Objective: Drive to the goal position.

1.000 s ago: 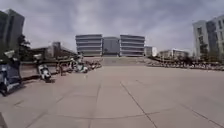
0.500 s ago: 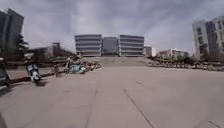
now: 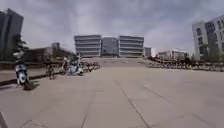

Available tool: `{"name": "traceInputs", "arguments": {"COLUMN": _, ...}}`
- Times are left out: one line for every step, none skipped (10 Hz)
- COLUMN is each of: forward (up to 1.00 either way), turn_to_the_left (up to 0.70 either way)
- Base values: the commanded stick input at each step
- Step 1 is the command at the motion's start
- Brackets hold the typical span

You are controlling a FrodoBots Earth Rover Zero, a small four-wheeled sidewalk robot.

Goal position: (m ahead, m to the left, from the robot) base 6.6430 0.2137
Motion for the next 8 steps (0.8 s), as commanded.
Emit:
{"name": "traceInputs", "arguments": {"forward": 1.00, "turn_to_the_left": 0.00}}
{"name": "traceInputs", "arguments": {"forward": 1.00, "turn_to_the_left": 0.00}}
{"name": "traceInputs", "arguments": {"forward": 1.00, "turn_to_the_left": 0.00}}
{"name": "traceInputs", "arguments": {"forward": 1.00, "turn_to_the_left": 0.00}}
{"name": "traceInputs", "arguments": {"forward": 1.00, "turn_to_the_left": 0.00}}
{"name": "traceInputs", "arguments": {"forward": 1.00, "turn_to_the_left": 0.00}}
{"name": "traceInputs", "arguments": {"forward": 1.00, "turn_to_the_left": 0.00}}
{"name": "traceInputs", "arguments": {"forward": 1.00, "turn_to_the_left": 0.00}}
